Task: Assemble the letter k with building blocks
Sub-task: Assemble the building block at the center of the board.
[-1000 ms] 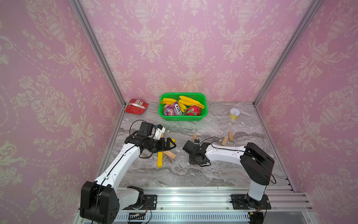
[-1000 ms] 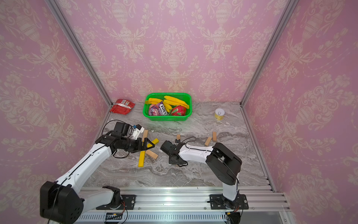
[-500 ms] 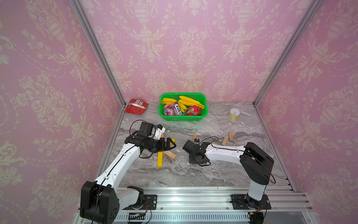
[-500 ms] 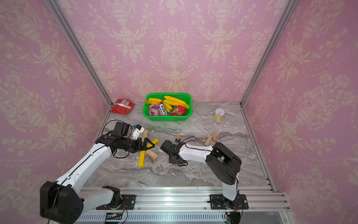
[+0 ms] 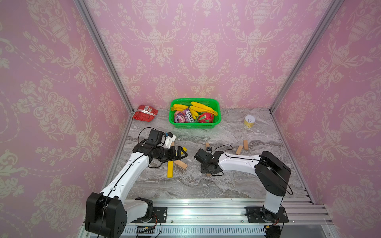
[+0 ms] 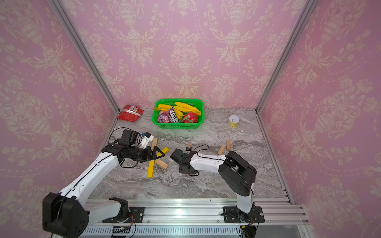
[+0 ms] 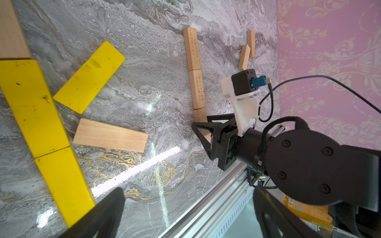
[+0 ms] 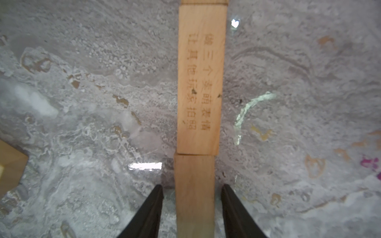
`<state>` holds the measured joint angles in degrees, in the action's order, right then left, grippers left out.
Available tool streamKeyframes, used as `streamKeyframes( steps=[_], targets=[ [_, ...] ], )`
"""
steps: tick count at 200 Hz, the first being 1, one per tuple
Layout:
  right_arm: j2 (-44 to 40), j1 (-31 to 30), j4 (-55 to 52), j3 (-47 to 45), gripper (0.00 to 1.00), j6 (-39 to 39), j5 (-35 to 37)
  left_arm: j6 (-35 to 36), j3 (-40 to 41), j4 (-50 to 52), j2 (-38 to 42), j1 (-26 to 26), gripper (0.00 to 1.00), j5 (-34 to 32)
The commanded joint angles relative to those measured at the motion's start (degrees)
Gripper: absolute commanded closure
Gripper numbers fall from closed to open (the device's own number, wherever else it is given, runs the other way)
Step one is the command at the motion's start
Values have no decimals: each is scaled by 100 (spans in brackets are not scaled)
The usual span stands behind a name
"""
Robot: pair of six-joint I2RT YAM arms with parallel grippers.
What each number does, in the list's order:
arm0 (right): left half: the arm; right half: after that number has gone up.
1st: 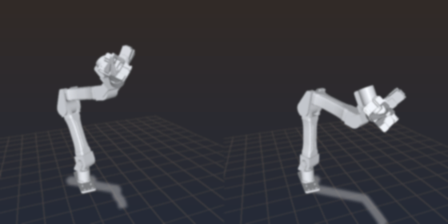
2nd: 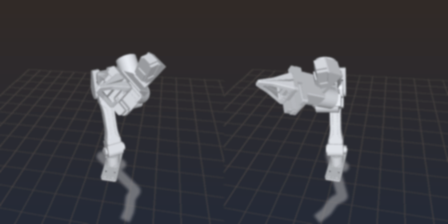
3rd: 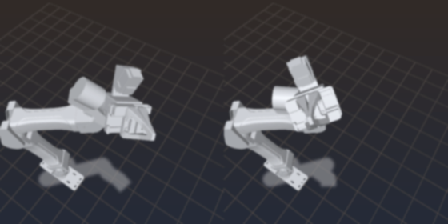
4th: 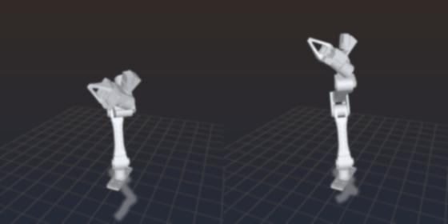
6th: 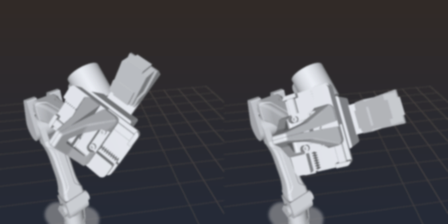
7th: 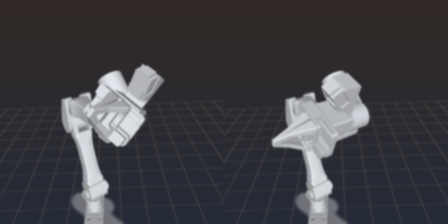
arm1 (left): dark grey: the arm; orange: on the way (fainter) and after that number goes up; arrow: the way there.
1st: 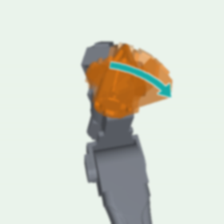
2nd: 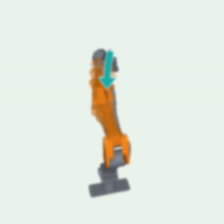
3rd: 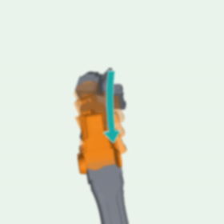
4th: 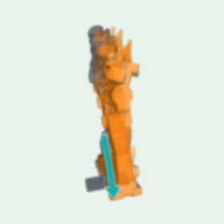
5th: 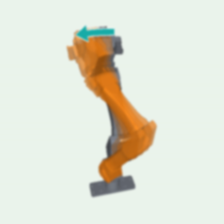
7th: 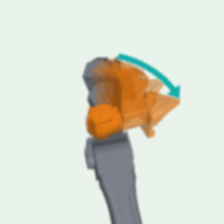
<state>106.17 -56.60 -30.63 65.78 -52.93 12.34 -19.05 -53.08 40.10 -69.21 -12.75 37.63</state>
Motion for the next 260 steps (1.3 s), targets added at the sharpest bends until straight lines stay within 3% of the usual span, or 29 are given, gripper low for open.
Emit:
streamKeyframes(
  steps=[1,77,260],
  targets=[
    [347,77,-257,-131,54,11,60,-73,70,33,32,54,1,113],
    [369,77,-265,-118,64,19,76,-73,75,33,28,54,1,140],
    [508,-1,-390,155,64,47,170,-68,78,25,40,60,1,157]
  ],
)
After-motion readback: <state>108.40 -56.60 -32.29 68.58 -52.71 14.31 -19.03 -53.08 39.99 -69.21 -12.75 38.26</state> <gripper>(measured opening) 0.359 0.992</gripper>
